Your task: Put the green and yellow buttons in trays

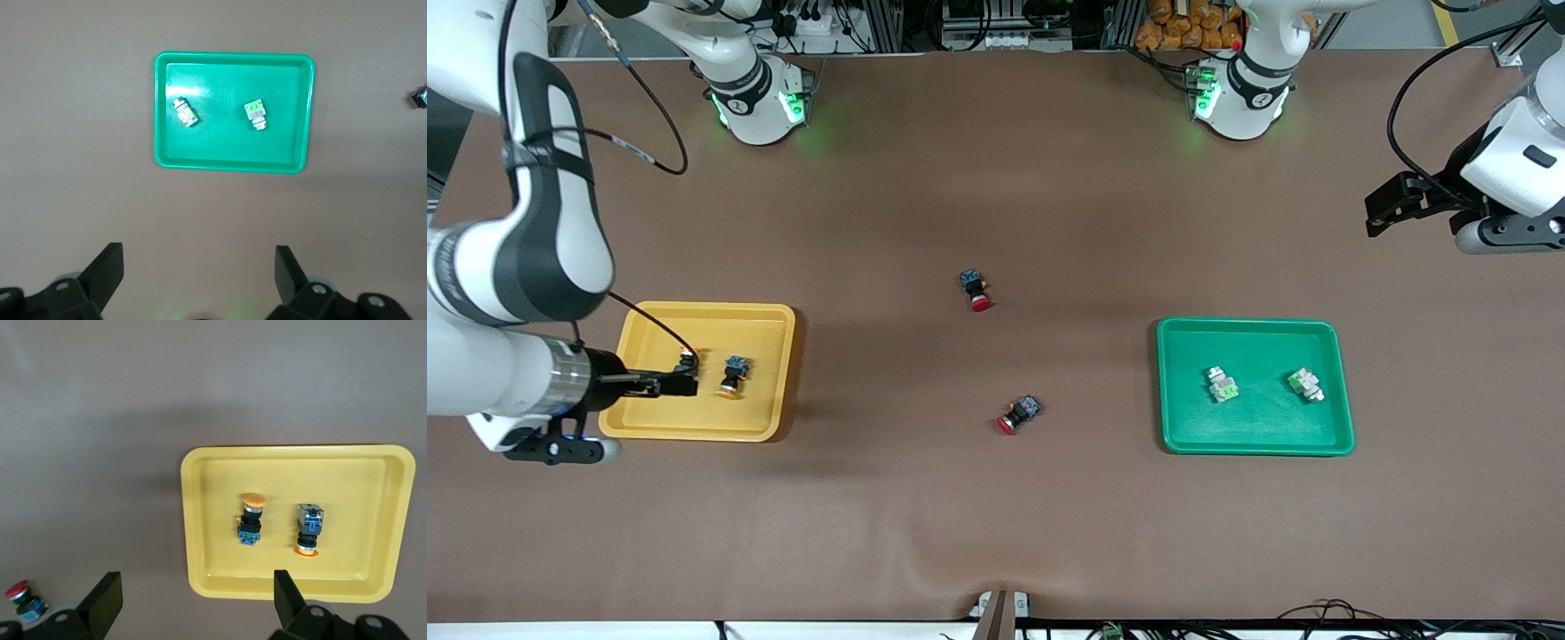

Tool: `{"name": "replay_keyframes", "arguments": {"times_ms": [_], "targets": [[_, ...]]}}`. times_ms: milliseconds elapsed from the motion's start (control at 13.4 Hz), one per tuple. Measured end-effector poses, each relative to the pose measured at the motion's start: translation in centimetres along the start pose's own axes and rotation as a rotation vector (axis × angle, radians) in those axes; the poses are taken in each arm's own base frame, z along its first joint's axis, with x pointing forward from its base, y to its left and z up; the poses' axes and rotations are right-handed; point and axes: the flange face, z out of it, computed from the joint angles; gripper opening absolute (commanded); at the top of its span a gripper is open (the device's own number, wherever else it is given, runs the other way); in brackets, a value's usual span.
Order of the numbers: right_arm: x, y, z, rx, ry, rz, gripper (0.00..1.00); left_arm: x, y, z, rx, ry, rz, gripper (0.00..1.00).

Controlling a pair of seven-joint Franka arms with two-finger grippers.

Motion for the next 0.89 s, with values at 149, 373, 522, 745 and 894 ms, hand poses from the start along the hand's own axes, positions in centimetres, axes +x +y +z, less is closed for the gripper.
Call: {"name": "replay_keyframes", "arguments": {"times_ms": [149,373,522,745,894], "targets": [[-1.5,-0.9,-3.0,-0.001,0.007,-0.017,1.0,0.0,0.0,0.0,0.0,-0.003,0.0,1.0],[-4.5,-1.2,-8.4,-0.011,0.048,-0.022,1.0,-0.1,0.0,0.0,0.001,-0.005,0.0,1.0],[-6.9,-1.2,-12.3,-0.028,0.086,-0.023,1.0,-0.1,0.1,0.0,0.001,-0.005,0.002,1.0],[-11.3,-1.3,-17.1,-0.043,0.125,-0.01,1.0,-0.2,0.1,-0.1,0.001,-0.004,0.002,1.0],[-13.4,-0.6,-17.9,-0.05,0.129,0.015,1.0,-0.2,0.1,-0.2,0.001,-0.002,0.002,1.0]]}}
